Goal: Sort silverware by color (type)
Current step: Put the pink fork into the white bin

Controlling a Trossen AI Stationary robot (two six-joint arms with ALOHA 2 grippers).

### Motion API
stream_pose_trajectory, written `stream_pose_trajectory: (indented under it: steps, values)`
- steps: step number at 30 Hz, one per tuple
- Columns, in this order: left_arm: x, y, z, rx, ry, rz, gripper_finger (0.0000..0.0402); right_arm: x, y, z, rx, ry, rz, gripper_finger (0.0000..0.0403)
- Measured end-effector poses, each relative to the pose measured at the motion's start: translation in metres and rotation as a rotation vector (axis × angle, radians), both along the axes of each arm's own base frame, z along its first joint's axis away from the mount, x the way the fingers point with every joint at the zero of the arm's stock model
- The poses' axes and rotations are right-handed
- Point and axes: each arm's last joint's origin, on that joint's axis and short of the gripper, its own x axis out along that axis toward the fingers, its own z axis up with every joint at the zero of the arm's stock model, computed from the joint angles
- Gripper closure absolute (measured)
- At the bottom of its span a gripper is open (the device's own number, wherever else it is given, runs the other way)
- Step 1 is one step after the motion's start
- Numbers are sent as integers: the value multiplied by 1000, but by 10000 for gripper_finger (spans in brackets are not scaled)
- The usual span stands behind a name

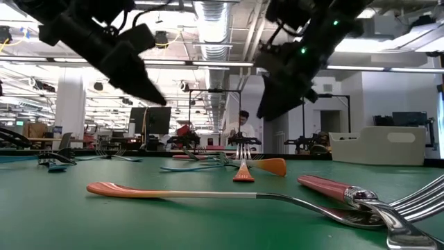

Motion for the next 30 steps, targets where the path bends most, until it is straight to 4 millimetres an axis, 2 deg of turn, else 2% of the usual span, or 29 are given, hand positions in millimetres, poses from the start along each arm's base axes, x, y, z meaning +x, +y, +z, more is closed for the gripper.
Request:
stream_pose_trajectory:
  steps: [4, 6, 13, 17, 22, 26, 30]
  values:
    - [-3, 4, -3, 48, 37, 85, 261, 3, -19, -6, 25, 24, 69, 227]
    - [-3, 9, -2, 79, 40, 91, 261, 5, -29, -2, 41, -6, 118, 227]
    - [2, 41, 13, 82, -21, 114, 261, 0, -69, -1, 79, -31, 252, 227]
    - [1, 62, 23, 76, -45, 138, 261, 0, -91, -19, 154, -14, 363, 227]
    - [0, 81, 31, 24, -107, 154, 261, 3, -116, -41, 251, -82, 432, 227]
    - [-3, 85, 29, -52, -118, 198, 261, 6, -130, -61, 310, -126, 443, 227]
    - [-11, 81, 18, -164, -2, 265, 261, 11, -139, -69, 300, -165, 406, 227]
